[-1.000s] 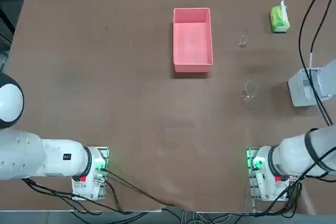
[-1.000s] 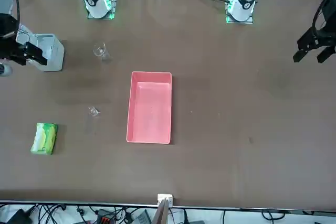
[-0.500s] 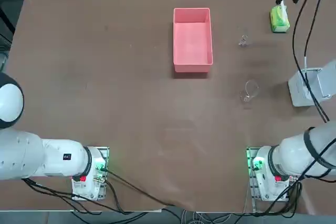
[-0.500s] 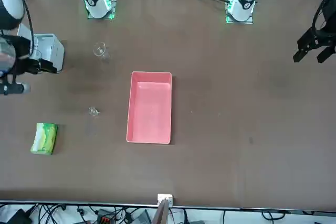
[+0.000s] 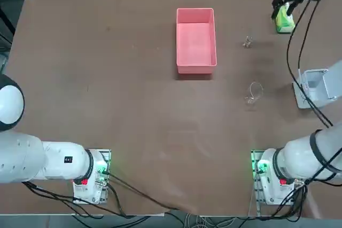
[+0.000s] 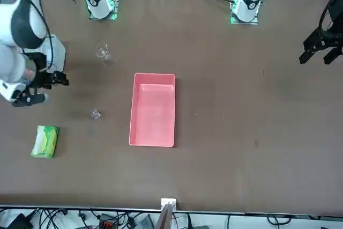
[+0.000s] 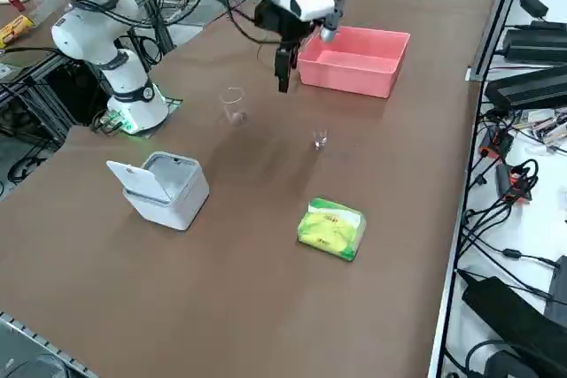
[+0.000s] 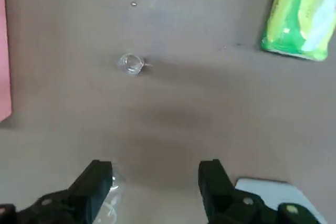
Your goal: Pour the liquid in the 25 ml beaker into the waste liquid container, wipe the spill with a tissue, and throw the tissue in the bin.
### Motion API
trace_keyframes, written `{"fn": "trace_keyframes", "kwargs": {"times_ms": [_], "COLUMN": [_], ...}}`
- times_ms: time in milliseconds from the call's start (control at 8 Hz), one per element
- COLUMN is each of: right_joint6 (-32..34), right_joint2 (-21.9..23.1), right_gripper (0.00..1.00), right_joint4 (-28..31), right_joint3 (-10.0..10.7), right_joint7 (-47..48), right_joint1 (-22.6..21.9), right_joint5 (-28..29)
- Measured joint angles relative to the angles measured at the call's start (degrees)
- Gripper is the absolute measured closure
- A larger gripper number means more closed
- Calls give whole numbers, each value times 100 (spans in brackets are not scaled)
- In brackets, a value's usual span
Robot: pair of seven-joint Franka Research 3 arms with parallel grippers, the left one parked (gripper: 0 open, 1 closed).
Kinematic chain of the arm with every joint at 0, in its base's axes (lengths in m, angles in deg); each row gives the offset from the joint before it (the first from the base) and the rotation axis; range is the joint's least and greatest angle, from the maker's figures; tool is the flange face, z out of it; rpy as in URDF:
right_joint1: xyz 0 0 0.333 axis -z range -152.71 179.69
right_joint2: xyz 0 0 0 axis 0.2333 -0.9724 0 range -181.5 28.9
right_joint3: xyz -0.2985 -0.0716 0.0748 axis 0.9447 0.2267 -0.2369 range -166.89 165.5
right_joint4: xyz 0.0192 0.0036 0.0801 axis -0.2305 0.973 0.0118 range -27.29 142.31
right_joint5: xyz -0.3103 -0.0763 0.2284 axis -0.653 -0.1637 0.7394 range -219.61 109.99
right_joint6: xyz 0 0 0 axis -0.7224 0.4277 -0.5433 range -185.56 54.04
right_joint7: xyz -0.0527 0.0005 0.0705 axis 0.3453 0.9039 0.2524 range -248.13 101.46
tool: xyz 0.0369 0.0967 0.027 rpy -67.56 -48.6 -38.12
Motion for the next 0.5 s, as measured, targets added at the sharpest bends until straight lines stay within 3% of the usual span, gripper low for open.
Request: {"fn": "trace_keyframes", "kwargs": {"times_ms": [500], "right_joint6": [-1431], "right_joint2": [278], "right_gripper": [0], "right_joint4": [1165], "right_joint3": [45], "right_joint7": [-1504], "right_joint1": [59], "right_joint5": [137]}}
